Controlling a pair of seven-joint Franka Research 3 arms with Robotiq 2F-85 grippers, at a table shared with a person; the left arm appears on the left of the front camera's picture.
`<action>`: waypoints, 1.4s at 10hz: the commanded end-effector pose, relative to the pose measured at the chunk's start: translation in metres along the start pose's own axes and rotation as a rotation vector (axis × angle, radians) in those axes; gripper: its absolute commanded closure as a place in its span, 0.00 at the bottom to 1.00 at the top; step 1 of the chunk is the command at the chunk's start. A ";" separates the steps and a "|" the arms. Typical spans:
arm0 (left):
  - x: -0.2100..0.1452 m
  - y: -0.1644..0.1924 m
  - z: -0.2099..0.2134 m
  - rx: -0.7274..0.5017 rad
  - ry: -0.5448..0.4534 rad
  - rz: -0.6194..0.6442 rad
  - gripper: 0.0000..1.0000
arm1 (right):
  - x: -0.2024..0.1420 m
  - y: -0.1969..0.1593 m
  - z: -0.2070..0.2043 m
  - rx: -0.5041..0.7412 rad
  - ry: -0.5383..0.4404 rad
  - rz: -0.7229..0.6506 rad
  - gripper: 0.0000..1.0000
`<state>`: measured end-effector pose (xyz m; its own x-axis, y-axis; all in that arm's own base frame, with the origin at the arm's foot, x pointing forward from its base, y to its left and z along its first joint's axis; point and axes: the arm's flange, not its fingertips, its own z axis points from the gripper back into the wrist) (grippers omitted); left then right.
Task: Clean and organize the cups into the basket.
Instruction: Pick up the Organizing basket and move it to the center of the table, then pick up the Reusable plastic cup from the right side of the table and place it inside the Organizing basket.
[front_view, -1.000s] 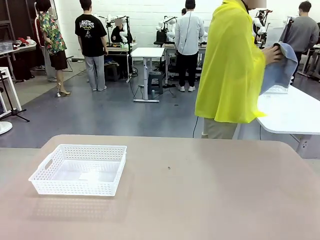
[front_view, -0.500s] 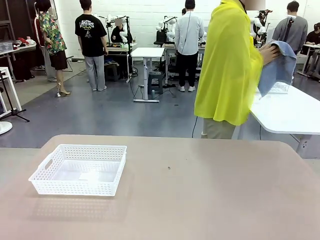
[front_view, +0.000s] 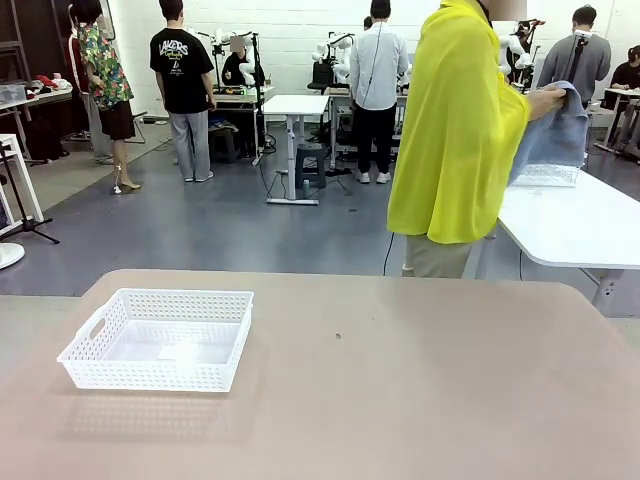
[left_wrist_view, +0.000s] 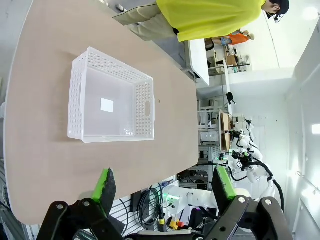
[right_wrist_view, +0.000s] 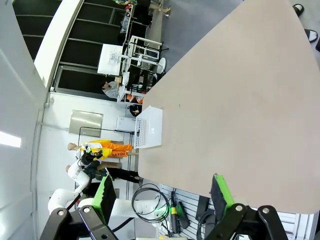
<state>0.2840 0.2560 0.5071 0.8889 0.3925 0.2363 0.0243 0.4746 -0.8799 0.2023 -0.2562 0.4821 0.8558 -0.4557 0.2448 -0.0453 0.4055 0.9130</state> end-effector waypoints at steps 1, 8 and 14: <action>0.000 0.001 -0.001 -0.007 -0.016 0.001 0.00 | -0.001 -0.001 -0.001 0.014 -0.003 0.004 0.00; 0.000 0.001 -0.001 -0.007 -0.016 0.001 0.00 | -0.001 -0.001 -0.001 0.014 -0.003 0.004 0.00; 0.000 0.001 -0.001 -0.007 -0.016 0.001 0.00 | -0.001 -0.001 -0.001 0.014 -0.003 0.004 0.00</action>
<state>0.2843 0.2556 0.5073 0.8892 0.3920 0.2360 0.0235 0.4760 -0.8791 0.2023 -0.2562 0.4821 0.8558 -0.4557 0.2448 -0.0453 0.4055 0.9130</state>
